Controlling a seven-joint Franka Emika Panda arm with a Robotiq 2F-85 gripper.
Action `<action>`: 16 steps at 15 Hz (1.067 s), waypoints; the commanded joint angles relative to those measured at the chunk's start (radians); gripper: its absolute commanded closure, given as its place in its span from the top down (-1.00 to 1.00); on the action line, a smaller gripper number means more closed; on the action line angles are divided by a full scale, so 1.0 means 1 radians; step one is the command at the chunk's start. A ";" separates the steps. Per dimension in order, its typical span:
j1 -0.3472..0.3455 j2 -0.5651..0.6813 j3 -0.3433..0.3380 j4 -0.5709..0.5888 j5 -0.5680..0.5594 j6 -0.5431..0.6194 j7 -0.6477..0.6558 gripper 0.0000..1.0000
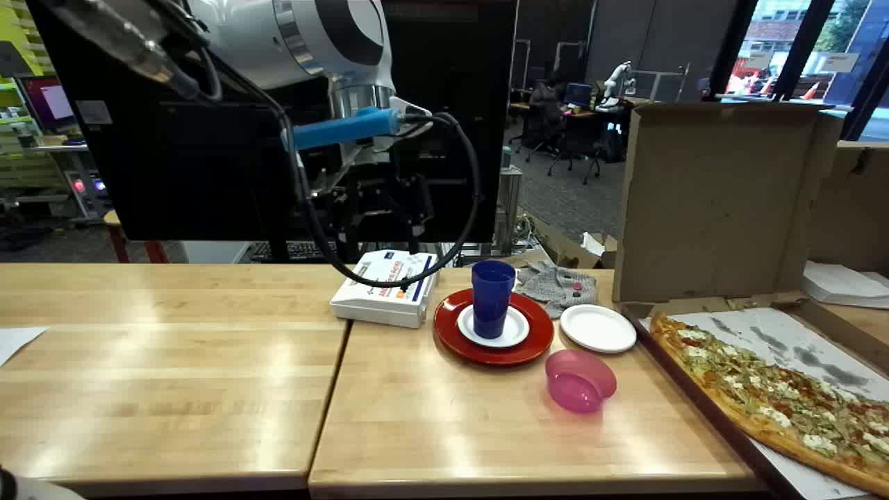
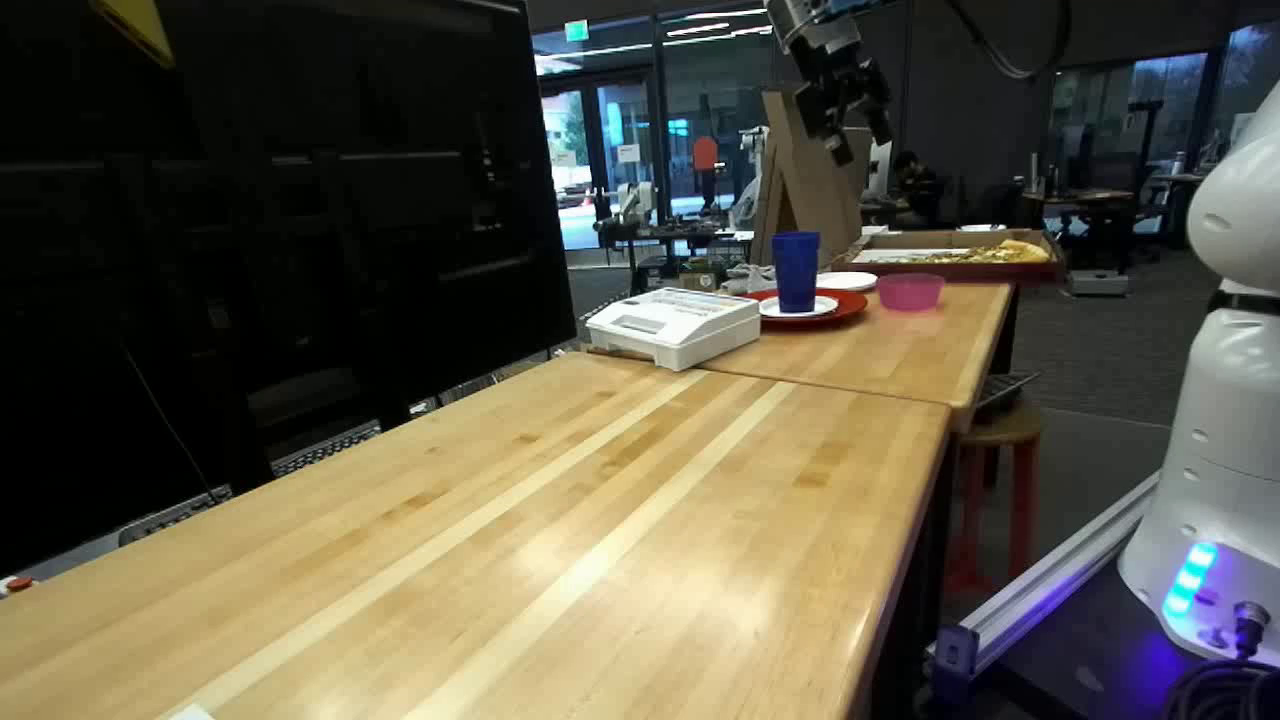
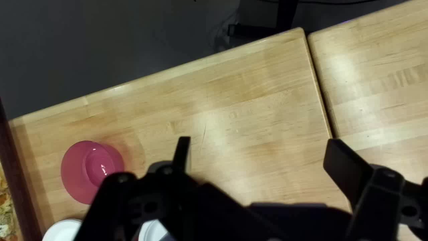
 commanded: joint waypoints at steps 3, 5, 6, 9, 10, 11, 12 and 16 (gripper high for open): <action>0.022 0.003 -0.019 0.003 -0.004 -0.003 0.005 1.00; 0.022 0.003 -0.019 0.004 -0.004 -0.003 0.005 1.00; 0.022 0.003 -0.019 0.004 -0.004 -0.003 0.005 1.00; 0.022 0.003 -0.019 0.004 -0.004 -0.003 0.005 1.00; 0.022 0.003 -0.019 0.004 -0.004 -0.003 0.005 1.00; 0.022 0.006 -0.016 0.005 -0.019 0.000 0.009 1.00; 0.025 0.008 -0.017 0.006 -0.025 0.015 -0.004 1.00; 0.031 0.033 -0.021 0.005 -0.066 0.159 -0.021 1.00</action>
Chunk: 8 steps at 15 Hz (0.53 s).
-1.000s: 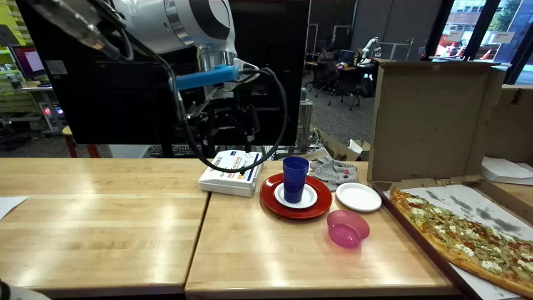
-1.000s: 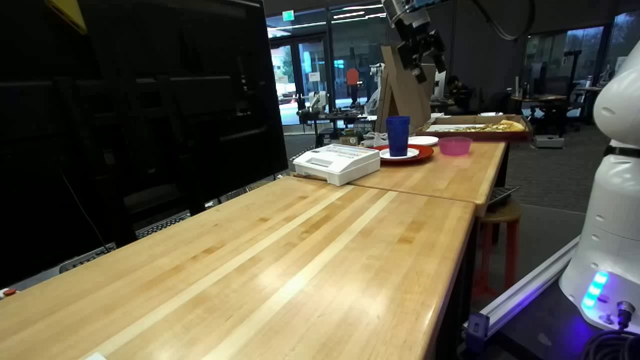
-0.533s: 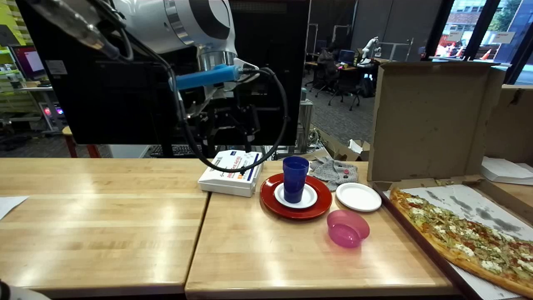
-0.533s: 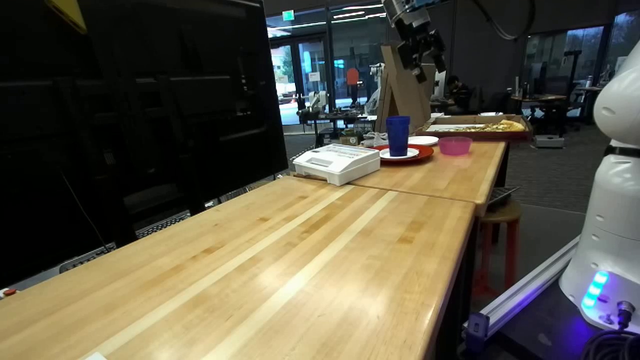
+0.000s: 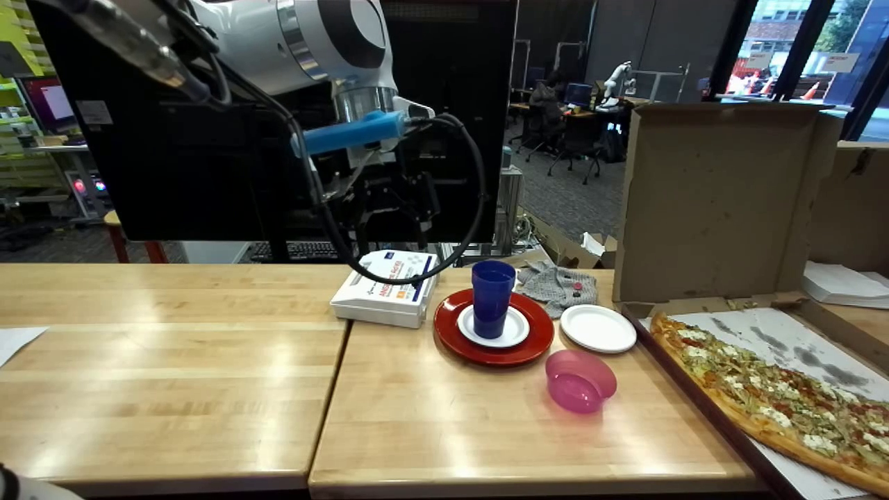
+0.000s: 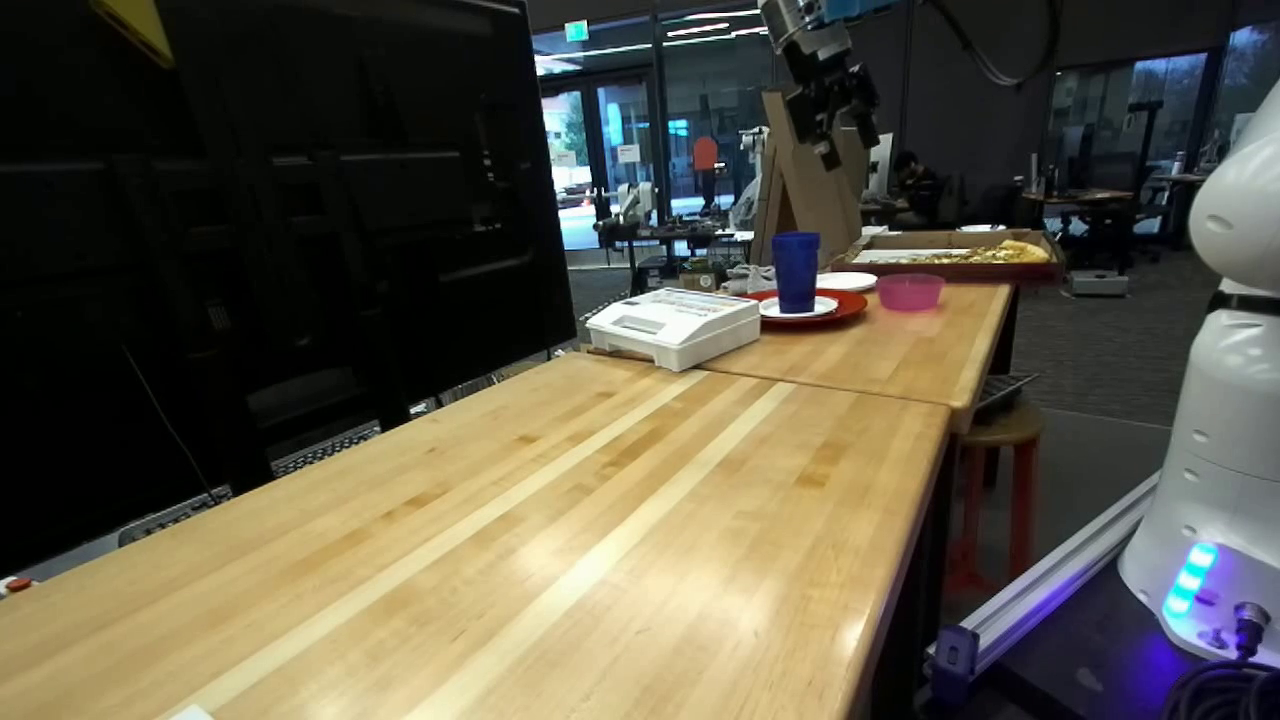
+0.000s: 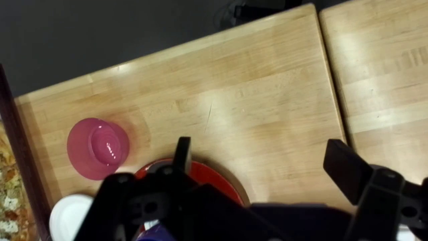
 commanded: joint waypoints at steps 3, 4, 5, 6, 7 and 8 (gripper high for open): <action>0.017 0.059 -0.016 0.020 -0.062 0.185 -0.012 1.00; 0.014 0.073 -0.020 0.025 -0.064 0.222 -0.007 1.00; 0.011 0.093 -0.023 0.038 -0.071 0.254 -0.004 1.00; 0.008 0.117 -0.030 0.060 -0.063 0.282 -0.007 1.00; 0.006 0.134 -0.037 0.077 -0.056 0.304 -0.013 1.00; 0.004 0.156 -0.045 0.102 -0.048 0.318 -0.025 1.00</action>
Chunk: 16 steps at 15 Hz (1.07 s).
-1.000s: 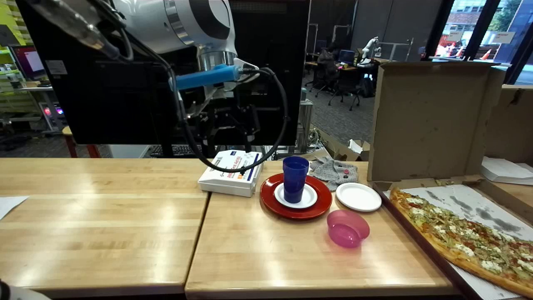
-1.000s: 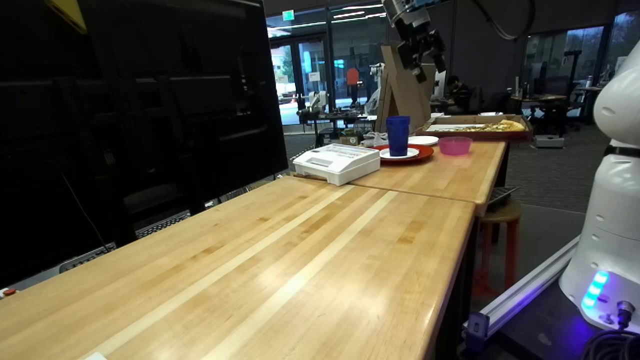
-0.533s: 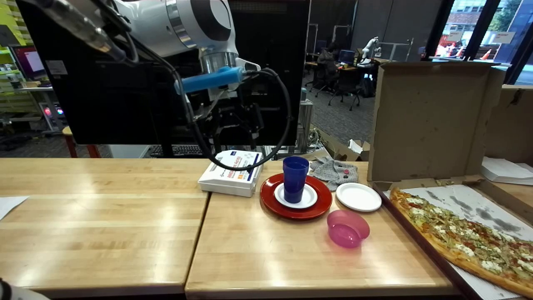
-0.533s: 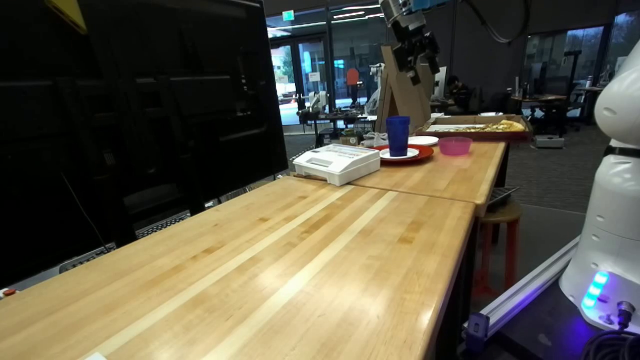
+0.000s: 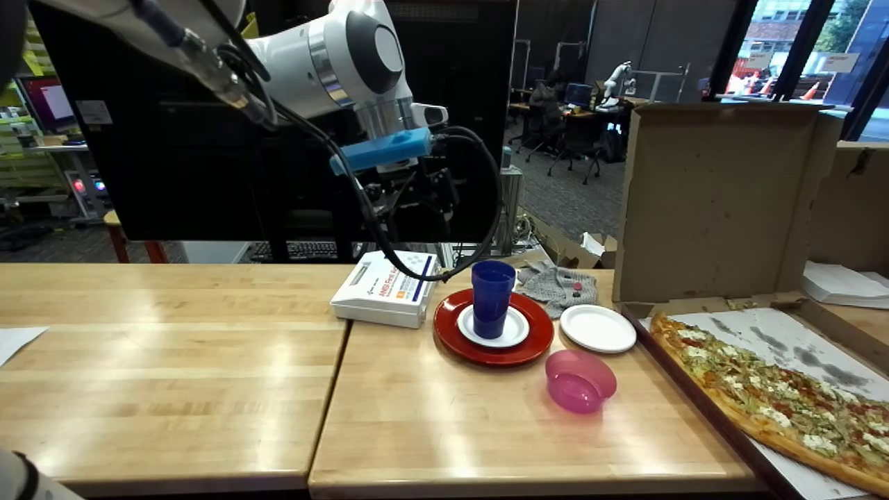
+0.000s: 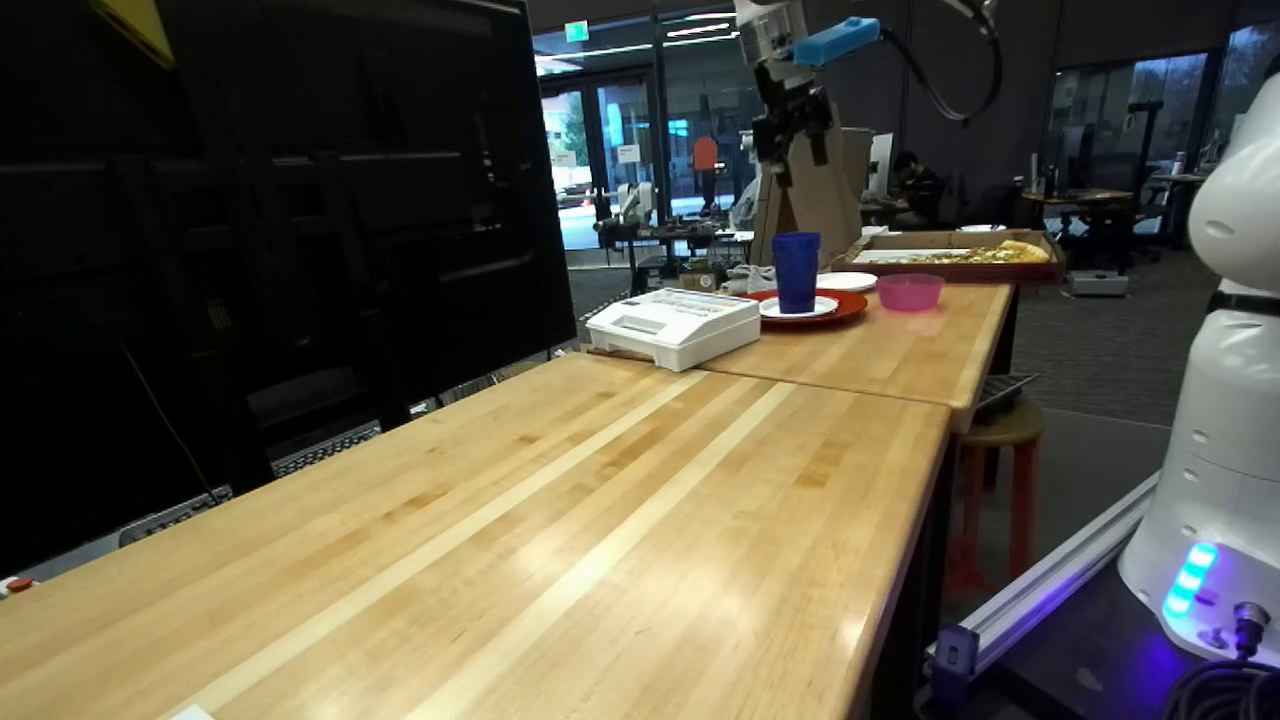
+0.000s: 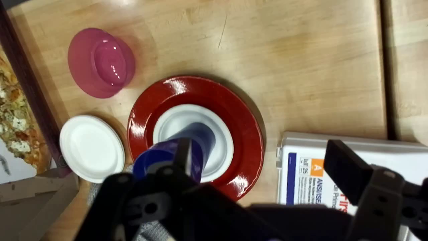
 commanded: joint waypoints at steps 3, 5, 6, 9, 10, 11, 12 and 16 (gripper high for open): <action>-0.004 0.122 -0.047 0.158 0.003 0.043 -0.034 1.00; -0.006 0.160 -0.063 0.212 0.019 0.036 -0.057 1.00; -0.006 0.181 -0.068 0.237 0.031 0.036 -0.078 1.00; -0.007 0.246 -0.078 0.297 0.103 0.053 -0.156 1.00; -0.008 0.272 -0.079 0.317 0.127 0.054 -0.182 1.00; -0.008 0.297 -0.078 0.337 0.139 0.048 -0.195 1.00; -0.008 0.319 -0.077 0.356 0.147 0.041 -0.203 1.00; 0.000 0.370 -0.075 0.402 0.126 0.012 -0.179 1.00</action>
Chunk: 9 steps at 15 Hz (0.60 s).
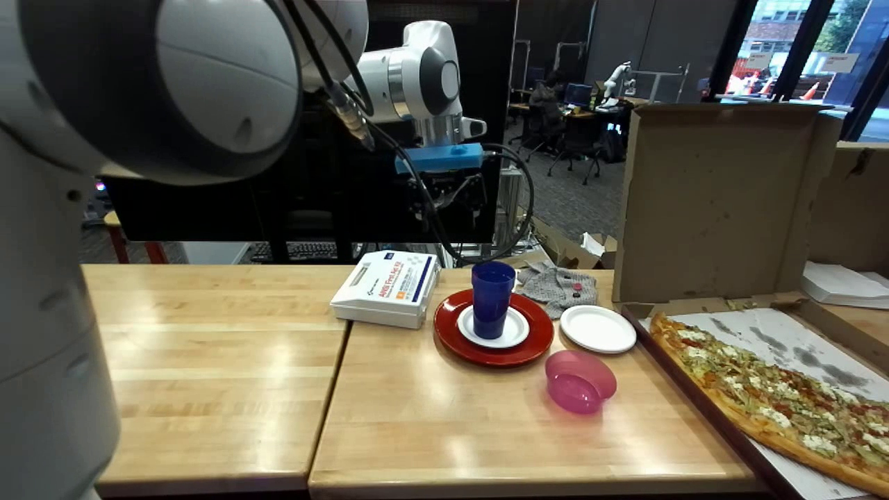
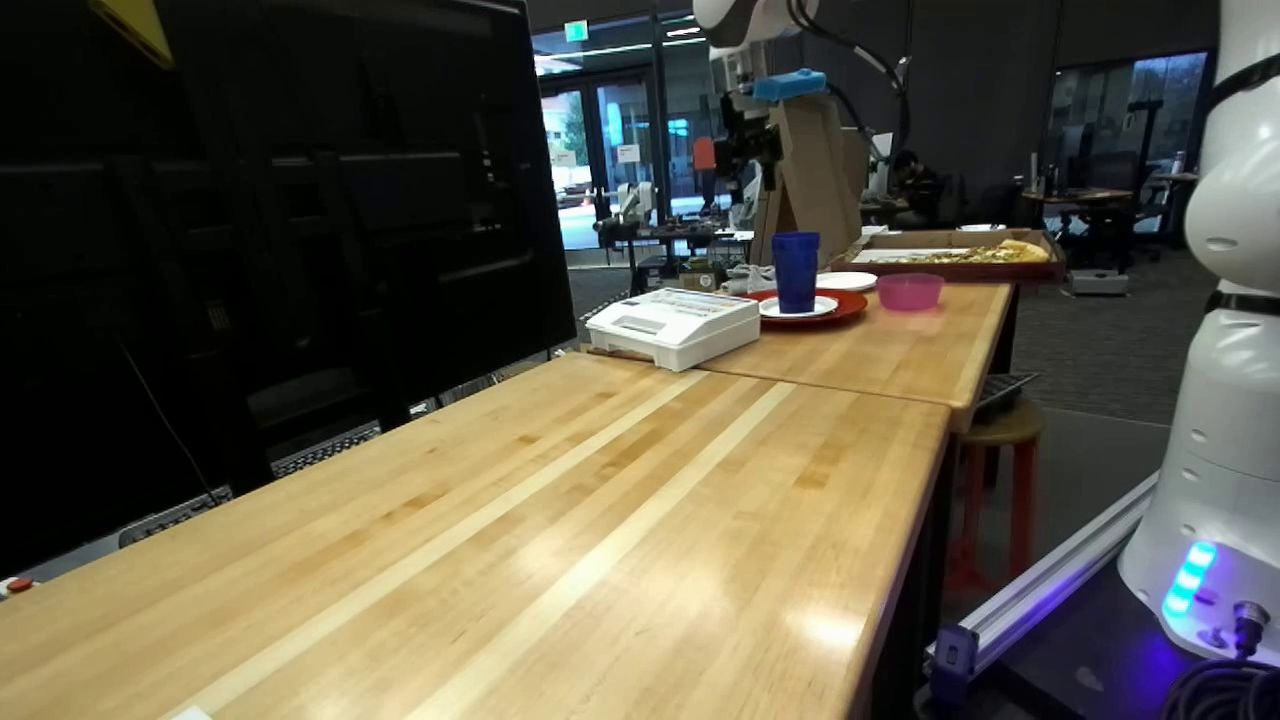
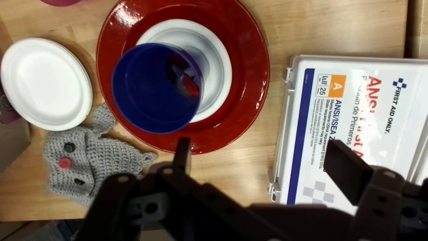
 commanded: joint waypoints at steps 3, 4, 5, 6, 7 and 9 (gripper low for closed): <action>0.009 0.022 -0.003 0.052 -0.019 -0.051 0.026 1.00; 0.011 0.012 -0.004 0.045 -0.022 -0.060 0.044 1.00; 0.011 0.001 -0.003 0.040 -0.015 -0.067 0.057 1.00; 0.003 0.028 -0.002 0.043 -0.006 -0.037 0.026 1.00; 0.004 0.025 -0.002 0.046 -0.006 -0.044 0.035 1.00; 0.005 0.021 -0.002 0.047 -0.006 -0.048 0.040 1.00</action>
